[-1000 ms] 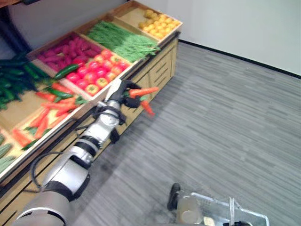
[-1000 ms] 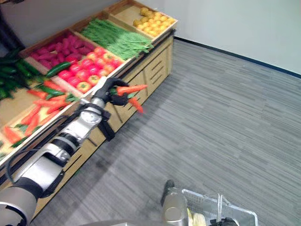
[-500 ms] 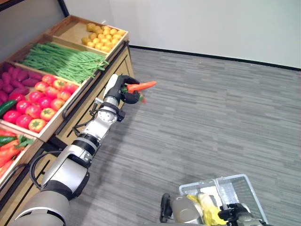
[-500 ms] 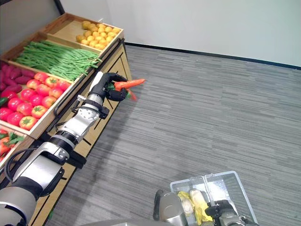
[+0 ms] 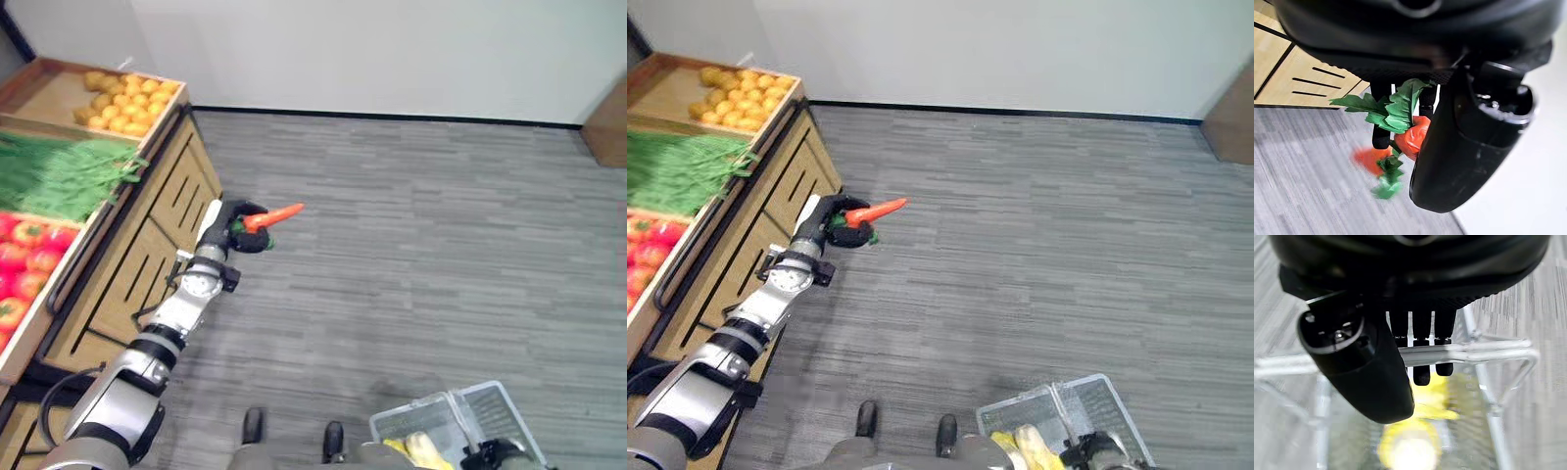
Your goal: Get the vegetables into the basket
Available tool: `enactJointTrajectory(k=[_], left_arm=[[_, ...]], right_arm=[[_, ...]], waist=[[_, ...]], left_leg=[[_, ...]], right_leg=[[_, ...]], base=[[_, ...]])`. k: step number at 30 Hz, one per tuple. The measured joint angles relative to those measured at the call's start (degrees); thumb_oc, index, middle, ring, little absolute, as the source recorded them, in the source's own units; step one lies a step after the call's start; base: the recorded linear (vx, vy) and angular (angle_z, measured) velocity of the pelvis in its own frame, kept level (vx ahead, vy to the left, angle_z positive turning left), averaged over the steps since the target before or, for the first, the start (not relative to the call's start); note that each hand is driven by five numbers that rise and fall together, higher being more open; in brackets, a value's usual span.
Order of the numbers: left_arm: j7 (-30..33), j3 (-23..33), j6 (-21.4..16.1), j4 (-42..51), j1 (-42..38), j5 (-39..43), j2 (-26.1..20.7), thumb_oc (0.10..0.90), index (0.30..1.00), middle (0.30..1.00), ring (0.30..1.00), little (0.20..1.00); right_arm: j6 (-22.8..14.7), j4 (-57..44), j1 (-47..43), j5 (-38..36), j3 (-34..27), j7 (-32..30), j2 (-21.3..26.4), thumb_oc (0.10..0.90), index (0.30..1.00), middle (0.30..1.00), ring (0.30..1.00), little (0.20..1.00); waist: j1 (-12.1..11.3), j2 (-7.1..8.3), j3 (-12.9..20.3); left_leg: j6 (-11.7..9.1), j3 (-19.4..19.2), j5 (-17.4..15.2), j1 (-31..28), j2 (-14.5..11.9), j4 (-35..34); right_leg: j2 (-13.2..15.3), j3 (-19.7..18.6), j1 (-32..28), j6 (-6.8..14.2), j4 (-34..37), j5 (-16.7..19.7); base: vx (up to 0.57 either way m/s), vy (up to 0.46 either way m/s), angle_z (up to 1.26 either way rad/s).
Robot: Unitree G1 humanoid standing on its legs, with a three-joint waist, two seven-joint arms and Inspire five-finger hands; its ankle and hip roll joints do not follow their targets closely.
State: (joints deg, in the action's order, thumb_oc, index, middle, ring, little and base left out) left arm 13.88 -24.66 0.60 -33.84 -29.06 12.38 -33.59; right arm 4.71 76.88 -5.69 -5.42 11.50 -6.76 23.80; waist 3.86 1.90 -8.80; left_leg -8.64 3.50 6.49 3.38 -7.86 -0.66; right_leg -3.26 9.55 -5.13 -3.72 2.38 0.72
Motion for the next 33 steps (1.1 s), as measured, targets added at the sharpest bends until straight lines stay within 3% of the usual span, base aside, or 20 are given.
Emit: enactJointTrajectory(k=[1, 2, 6, 10, 12, 18, 21, 29, 33], left_arm=[[-0.12, -0.06, -0.02, 0.56, 0.12, -0.03, 0.26, 0.400, 0.300, 0.300, 0.300, 0.300], [-0.14, -0.03, -0.19, 1.51, 0.23, -0.04, 0.44, 0.400, 0.300, 0.300, 0.300, 0.300], [-2.48, -0.14, -0.48, 7.96, 0.66, 0.00, 0.92, 0.400, 0.300, 0.300, 0.300, 0.300], [-3.43, -0.10, -0.73, 12.18, 0.97, 0.34, 0.32, 0.400, 0.300, 0.300, 0.300, 0.300], [-4.62, -0.26, -0.89, 14.75, 1.37, 1.48, -0.26, 0.400, 0.300, 0.300, 0.300, 0.300], [-7.15, -4.32, -0.86, 20.87, 2.29, 3.62, -0.24, 0.400, 0.300, 0.300, 0.300, 0.300], [-8.15, -7.76, -0.80, 23.85, 2.25, 4.63, 0.85, 0.400, 0.300, 0.300, 0.300, 0.300], [-10.59, -14.30, 0.00, 23.71, 0.97, 5.68, 6.60, 0.400, 0.300, 0.300, 0.300, 0.300], [-10.68, -14.78, 0.66, 21.60, 0.41, 5.63, 7.78, 0.400, 0.300, 0.300, 0.300, 0.300]], right_arm=[[-0.66, -1.51, 0.75, 0.00, 0.00, 0.05, 0.59, 0.400, 0.300, 0.300, 0.300, 0.300], [-0.54, -1.54, 0.71, 0.00, -0.02, 0.05, 0.87, 0.400, 0.300, 0.300, 0.300, 0.300], [0.62, -1.25, 0.88, 0.01, -0.09, 0.26, 0.89, 0.400, 0.300, 0.300, 0.300, 0.300], [1.24, -5.20, 0.00, 0.07, -0.33, 1.42, 1.34, 0.400, 0.300, 0.300, 0.300, 0.300], [1.29, -7.89, -1.53, 0.09, -0.94, 1.98, 2.62, 0.400, 0.300, 0.300, 0.300, 0.300], [1.68, -8.56, -10.24, 0.01, -0.38, 2.64, 8.50, 0.400, 0.300, 0.300, 0.300, 0.300], [2.29, -8.44, -15.99, -0.01, 3.22, 2.65, 10.24, 0.400, 0.300, 0.300, 0.300, 0.300], [3.17, -9.35, -28.22, -0.07, 14.46, 2.91, 9.47, 0.400, 0.300, 0.300, 0.300, 0.300], [3.98, -10.59, -30.40, -0.04, 16.82, 2.91, 9.31, 0.400, 0.300, 0.300, 0.300, 0.300]], waist=[[0.76, -0.61, 0.26], [1.34, -0.95, 0.47], [2.23, -1.06, 0.51], [2.37, -1.10, 0.57], [2.25, -1.48, 0.55], [1.48, -1.84, 0.72], [1.82, -2.29, 1.00], [1.68, -4.82, 1.92], [2.30, -4.95, 1.91]], left_leg=[[1.27, -2.48, 2.51, 0.54, -0.11, 1.82], [1.32, -2.59, 3.62, 0.30, 0.01, 1.88], [3.04, -4.35, 2.28, -5.10, 2.39, -4.37], [5.74, -4.56, 0.34, -7.10, 5.82, -4.55], [6.30, -4.55, -0.03, -7.11, 6.28, -4.48], [6.77, -4.75, -0.03, -7.14, 6.46, -4.67], [7.01, -4.80, 0.11, -7.09, 6.56, -4.48], [7.09, -5.33, 0.20, -6.69, 6.39, -4.44], [7.08, -5.79, 0.20, -6.40, 6.26, -4.44]], right_leg=[[-0.06, -0.44, -0.89, 0.58, 0.28, -0.44], [0.01, -0.95, -1.62, 0.73, 1.03, -0.39], [2.46, -3.16, -3.67, 3.76, 1.56, -0.59], [5.99, -3.62, -5.85, 6.05, 2.25, -1.33], [6.47, -3.81, -5.87, 6.68, 2.51, -1.27], [6.70, -4.30, -5.75, 7.20, 2.51, -0.84], [6.77, -4.35, -5.64, 7.29, 2.52, -0.78], [6.66, -4.79, -4.96, 7.30, 2.52, -0.78], [6.56, -5.25, -4.51, 7.31, 2.51, -0.77]], base=[[0.17, 0.112, -0.42], [0.17, 0.121, -0.25], [0.09, 0.097, -0.19], [0.03, 0.081, -0.01], [0.01, 0.051, -0.01], [0.00, 0.012, -0.01], [-0.02, -0.002, -0.01], [-0.04, -0.017, -0.02], [-0.04, -0.016, -0.08]])
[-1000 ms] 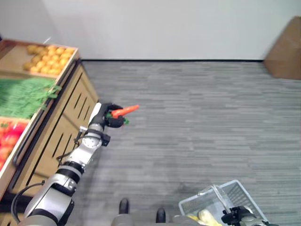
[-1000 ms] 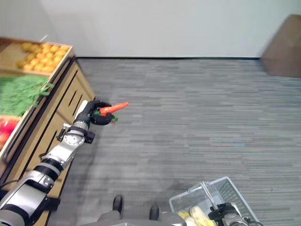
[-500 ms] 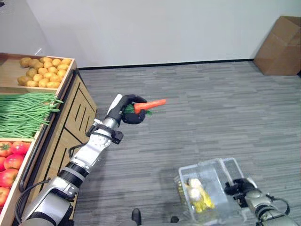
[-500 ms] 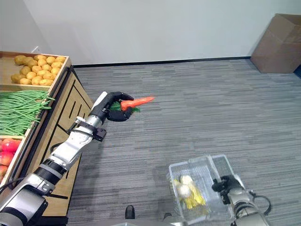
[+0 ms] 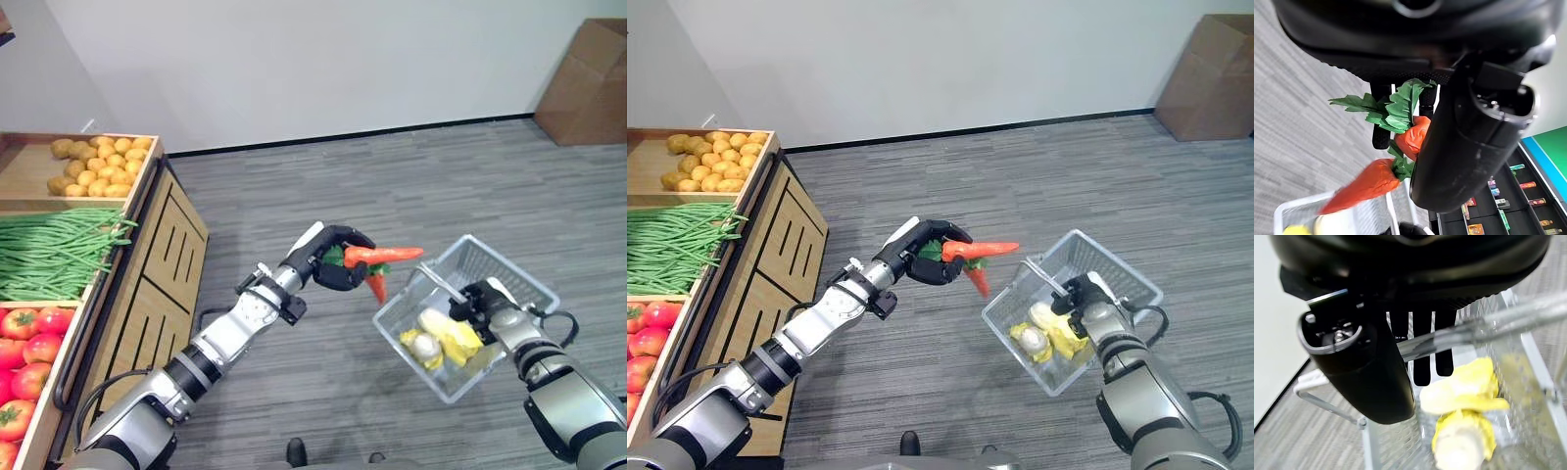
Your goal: Get the vegetables into the basket
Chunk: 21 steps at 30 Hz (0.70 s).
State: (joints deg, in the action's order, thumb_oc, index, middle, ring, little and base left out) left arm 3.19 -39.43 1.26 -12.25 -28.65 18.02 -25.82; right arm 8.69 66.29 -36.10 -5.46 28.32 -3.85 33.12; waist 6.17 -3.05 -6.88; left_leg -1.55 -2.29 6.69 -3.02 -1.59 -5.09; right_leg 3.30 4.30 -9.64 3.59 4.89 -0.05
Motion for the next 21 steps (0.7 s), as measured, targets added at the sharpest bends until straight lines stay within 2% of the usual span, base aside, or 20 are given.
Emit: enactJointTrajectory(k=[6, 8, 9, 11, 14, 17, 21], left_arm=[[-0.82, -4.25, 1.68, -7.36, -1.40, -2.21, 2.46, 0.400, 0.300, 0.300, 0.300, 0.300], [-1.01, -4.51, 2.29, -10.68, -1.39, -2.56, 4.24, 0.400, 0.300, 0.300, 0.300, 0.300], [-0.87, -4.52, 2.32, -11.15, -1.46, -3.69, 4.71, 0.400, 0.300, 0.300, 0.300, 0.300], [-1.01, -4.54, 2.34, -11.54, -1.51, -4.73, 5.06, 0.400, 0.300, 0.300, 0.300, 0.300], [-0.91, -4.47, 2.35, -13.83, -1.67, -6.09, 7.53, 0.400, 0.300, 0.300, 0.300, 0.300], [-0.99, -4.71, 2.38, -17.08, -2.08, -9.22, 10.44, 0.400, 0.300, 0.300, 0.300, 0.300], [-1.06, -4.90, 2.56, -18.46, -2.30, -11.41, 11.66, 0.400, 0.300, 0.300, 0.300, 0.300]], right_arm=[[1.08, -4.20, -2.73, -0.04, 2.54, 0.00, -1.36, 0.400, 0.300, 0.300, 0.300, 0.300], [1.54, -9.41, -2.70, -0.09, 3.84, 0.06, -1.82, 0.400, 0.300, 0.300, 0.300, 0.300], [2.75, -16.06, -2.68, 0.04, 6.08, 0.14, -0.95, 0.400, 0.300, 0.300, 0.300, 0.300], [2.79, -24.14, -2.51, 0.04, 8.34, 0.50, 0.02, 0.400, 0.300, 0.300, 0.300, 0.300], [2.76, -34.02, 0.09, 0.61, 8.34, 0.62, 0.67, 0.400, 0.300, 0.300, 0.300, 0.300], [2.75, -37.48, 2.47, 1.37, 8.33, 1.56, 1.02, 0.400, 0.300, 0.300, 0.300, 0.300], [2.79, -38.55, 3.37, 2.79, 8.39, 2.88, 2.16, 0.400, 0.300, 0.300, 0.300, 0.300]], waist=[[2.64, -0.29, -0.12], [3.98, -1.02, -0.57], [5.17, -2.09, -1.19], [6.48, -3.33, -1.96], [7.70, -4.49, -2.68], [8.64, -5.63, -3.37], [9.12, -7.16, -4.50]], left_leg=[[0.00, -1.89, 0.01, 0.56, -0.19, 0.00], [0.00, -2.88, 0.01, 0.64, -0.21, 0.00], [0.00, -3.37, 0.01, 1.03, -0.21, 0.00], [0.00, -3.89, 0.01, 1.31, -0.18, 0.00], [0.00, -5.21, 0.03, 1.21, 0.01, 0.00], [-0.06, -5.56, 0.07, 1.40, 0.04, 0.00], [-0.06, -5.60, 0.07, 1.57, 0.18, -0.01]], right_leg=[[0.04, -1.88, 1.48, 0.00, -0.01, 0.11], [0.16, -2.91, 2.08, 0.03, -0.02, 0.26], [0.25, -3.60, 2.87, 0.14, -0.13, 0.35], [0.45, -4.42, 3.57, 0.23, -0.05, 0.61], [0.74, -5.40, 3.85, 0.25, -0.05, 0.61], [0.86, -5.73, 4.23, 0.25, -0.04, 0.61], [1.03, -5.82, 4.50, 0.25, -0.04, 0.61]], base=[[-0.04, 0.000, -0.17], [-0.03, 0.028, -0.28], [-0.03, 0.023, -0.29], [-0.01, 0.027, -0.29], [-0.02, 0.011, -0.19], [0.00, 0.001, -0.08], [0.00, 0.000, 0.00]])
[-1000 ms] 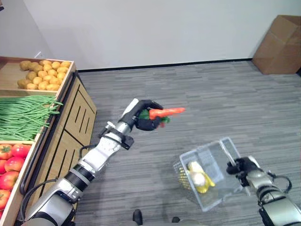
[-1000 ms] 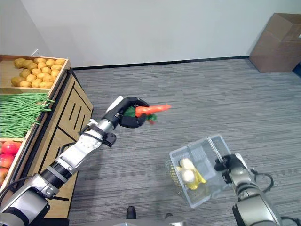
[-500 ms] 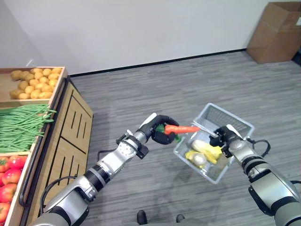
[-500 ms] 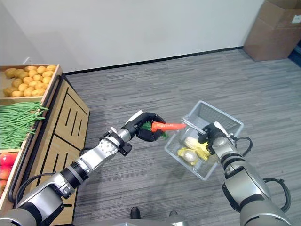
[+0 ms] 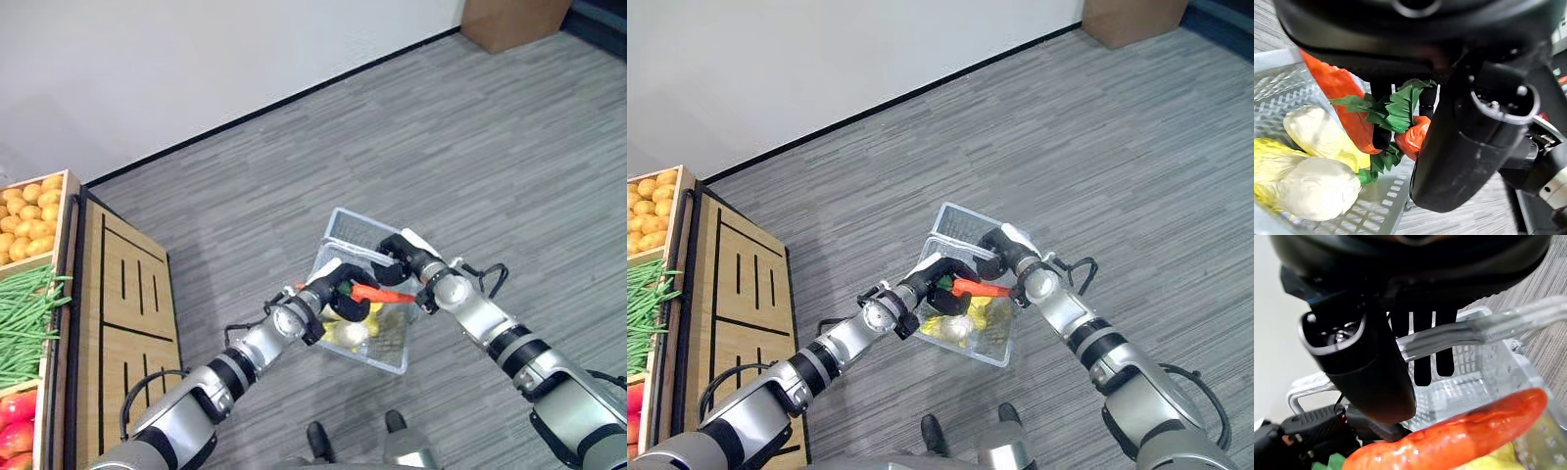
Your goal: Get the vegetables into the basket
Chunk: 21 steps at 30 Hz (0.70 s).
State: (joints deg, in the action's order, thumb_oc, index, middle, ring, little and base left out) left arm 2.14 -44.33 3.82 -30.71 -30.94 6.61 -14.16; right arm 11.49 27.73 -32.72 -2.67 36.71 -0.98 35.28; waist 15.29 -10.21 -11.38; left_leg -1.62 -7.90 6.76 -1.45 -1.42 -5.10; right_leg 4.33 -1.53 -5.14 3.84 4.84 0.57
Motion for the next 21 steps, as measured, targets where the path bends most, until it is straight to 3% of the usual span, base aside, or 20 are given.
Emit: enactJointTrajectory(k=[4, 12, 21], left_arm=[[0.42, 0.03, -0.06, -3.14, -0.33, -2.29, 1.02, 0.400, 0.300, 0.300, 0.300, 0.300], [2.89, 0.09, 0.50, -17.00, -0.97, -6.71, 7.17, 0.400, 0.300, 0.300, 0.300, 0.300], [4.32, 0.09, 0.44, -19.69, -3.48, -10.82, 8.11, 0.400, 0.300, 0.300, 0.300, 0.300]], right_arm=[[0.13, -7.29, 2.04, 0.11, -0.06, 0.42, 2.29, 0.400, 0.300, 0.300, 0.300, 0.300], [0.13, -14.75, 3.23, 1.09, 0.26, 1.21, 4.00, 0.400, 0.300, 0.300, 0.300, 0.300], [0.08, -21.49, 4.67, 0.39, 0.38, 2.24, 5.87, 0.400, 0.300, 0.300, 0.300, 0.300]], waist=[[0.36, -0.78, -0.91], [1.79, -0.55, -2.24], [3.05, 0.44, -3.44]], left_leg=[[-0.02, -0.15, 0.01, 0.22, 0.14, 0.00], [-0.04, -0.73, 0.03, 0.87, 0.29, 0.00], [-0.04, -0.97, 0.03, 1.35, 0.39, 0.00]], right_leg=[[0.18, -0.12, 0.25, 0.01, 0.00, 0.00], [0.47, -1.65, 1.56, 0.25, 0.00, 0.15], [0.60, -2.44, 2.36, 0.31, -0.01, 0.19]], base=[[0.00, 0.000, 0.00], [-0.01, -0.013, -0.09], [-0.01, -0.016, -0.04]])
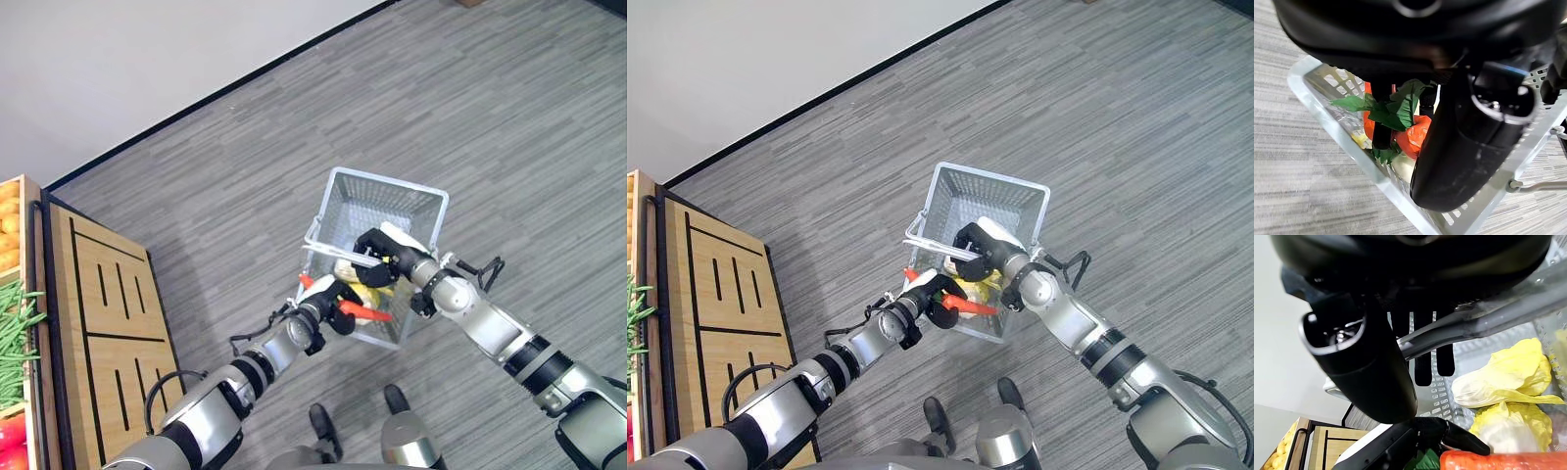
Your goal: Get the vegetables into the basket
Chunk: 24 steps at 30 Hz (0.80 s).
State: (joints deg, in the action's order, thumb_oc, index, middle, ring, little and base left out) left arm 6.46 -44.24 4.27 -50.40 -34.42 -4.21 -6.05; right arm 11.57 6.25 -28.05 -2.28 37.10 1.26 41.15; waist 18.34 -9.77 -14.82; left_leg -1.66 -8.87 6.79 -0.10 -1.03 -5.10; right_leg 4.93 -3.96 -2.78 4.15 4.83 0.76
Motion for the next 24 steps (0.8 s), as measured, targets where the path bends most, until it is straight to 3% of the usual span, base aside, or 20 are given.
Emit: enactJointTrajectory(k=[5, 6, 7, 24], left_arm=[[0.88, 0.02, -0.16, -1.46, -0.89, -0.99, 0.49, 0.400, 0.300, 0.300, 0.300, 0.300], [0.92, 0.01, -0.16, -1.69, -0.91, -1.65, 0.49, 0.767, 0.813, 0.813, 0.813, 0.813], [0.93, 0.00, -0.16, -1.82, -0.91, -1.86, 0.49, 0.900, 1.000, 1.000, 1.000, 1.000], [2.04, 0.04, 0.33, -3.79, -0.91, -2.59, -0.01, 0.900, 1.000, 1.000, 1.000, 1.000]], right_arm=[[0.00, -1.90, 0.64, -3.08, 0.60, 0.50, 0.49, 0.400, 0.300, 0.300, 0.300, 0.300], [-0.01, -2.51, 0.83, -4.08, 1.17, 0.74, 0.85, 0.400, 0.300, 0.300, 0.300, 0.300], [-0.01, -2.72, 0.88, -4.90, 1.47, 0.80, 1.04, 0.400, 0.300, 0.300, 0.300, 0.300], [-0.30, -5.96, 1.07, -7.66, 1.75, 0.82, 1.53, 0.400, 0.300, 0.300, 0.300, 0.300]], waist=[[0.08, 0.54, -0.38], [0.10, 0.60, -0.44], [0.12, 0.63, -0.45], [-0.15, 0.65, -1.78]], left_leg=[[0.00, -1.36, 0.00, 0.52, 0.06, 0.00], [0.00, -1.44, 0.00, 0.56, 0.08, 0.00], [0.00, -1.52, 0.00, 0.56, 0.08, 0.00], [0.00, -2.06, 0.00, 0.64, 0.14, 0.00]], right_leg=[[0.11, -0.89, 0.94, 0.13, -0.02, 0.09], [0.12, -0.99, 1.02, 0.13, -0.02, 0.09], [0.13, -1.05, 1.05, 0.13, -0.02, 0.09], [0.17, -0.86, 1.05, 0.14, -0.02, 0.09]], base=[[-0.01, -0.006, -0.09], [-0.01, -0.009, -0.06], [-0.01, -0.007, -0.05], [0.00, 0.000, 0.01]])
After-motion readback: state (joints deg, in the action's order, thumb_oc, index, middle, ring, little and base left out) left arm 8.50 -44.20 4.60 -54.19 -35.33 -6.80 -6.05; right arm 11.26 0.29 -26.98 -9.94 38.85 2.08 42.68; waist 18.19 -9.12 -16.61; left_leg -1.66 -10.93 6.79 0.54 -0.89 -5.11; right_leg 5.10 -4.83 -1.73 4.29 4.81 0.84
